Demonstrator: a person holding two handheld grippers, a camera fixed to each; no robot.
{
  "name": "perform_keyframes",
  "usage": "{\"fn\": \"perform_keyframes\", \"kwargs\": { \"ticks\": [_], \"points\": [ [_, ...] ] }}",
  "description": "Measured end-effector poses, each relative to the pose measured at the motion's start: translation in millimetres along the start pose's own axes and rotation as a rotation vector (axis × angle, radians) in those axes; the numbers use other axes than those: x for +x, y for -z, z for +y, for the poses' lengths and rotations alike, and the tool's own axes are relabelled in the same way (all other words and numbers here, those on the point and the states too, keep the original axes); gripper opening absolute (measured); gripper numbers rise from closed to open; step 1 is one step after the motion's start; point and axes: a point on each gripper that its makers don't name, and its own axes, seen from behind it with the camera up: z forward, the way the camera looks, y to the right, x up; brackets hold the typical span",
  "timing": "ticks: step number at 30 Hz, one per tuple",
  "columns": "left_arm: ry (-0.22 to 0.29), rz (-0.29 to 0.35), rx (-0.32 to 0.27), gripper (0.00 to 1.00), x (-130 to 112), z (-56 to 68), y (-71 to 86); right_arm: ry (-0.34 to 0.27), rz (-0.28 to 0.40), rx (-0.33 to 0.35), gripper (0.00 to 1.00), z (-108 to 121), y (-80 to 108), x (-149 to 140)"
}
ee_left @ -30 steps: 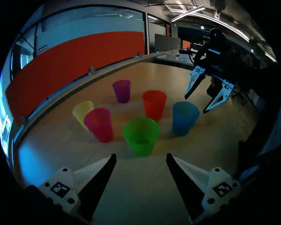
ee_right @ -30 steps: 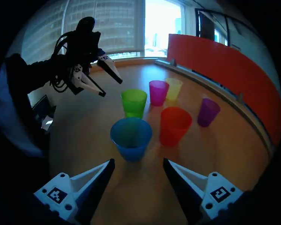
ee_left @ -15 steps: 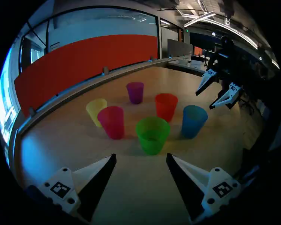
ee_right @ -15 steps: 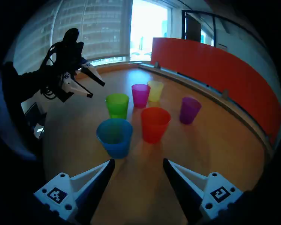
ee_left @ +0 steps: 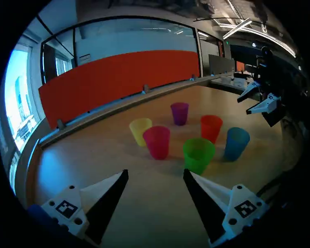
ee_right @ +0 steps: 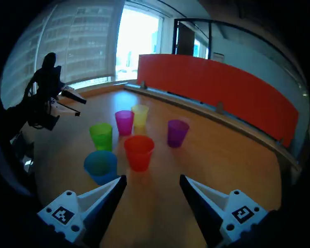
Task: Pour water
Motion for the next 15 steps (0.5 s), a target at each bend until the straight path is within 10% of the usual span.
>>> {"fn": "perform_keyframes", "kwargs": {
  "ticks": [15],
  "points": [
    [0.076, 0.11, 0.199, 1.0, 19, -41.2, 1.3, -0.049, 0.146, -0.269, 1.0, 47, 3.1, 48]
  ]
}}
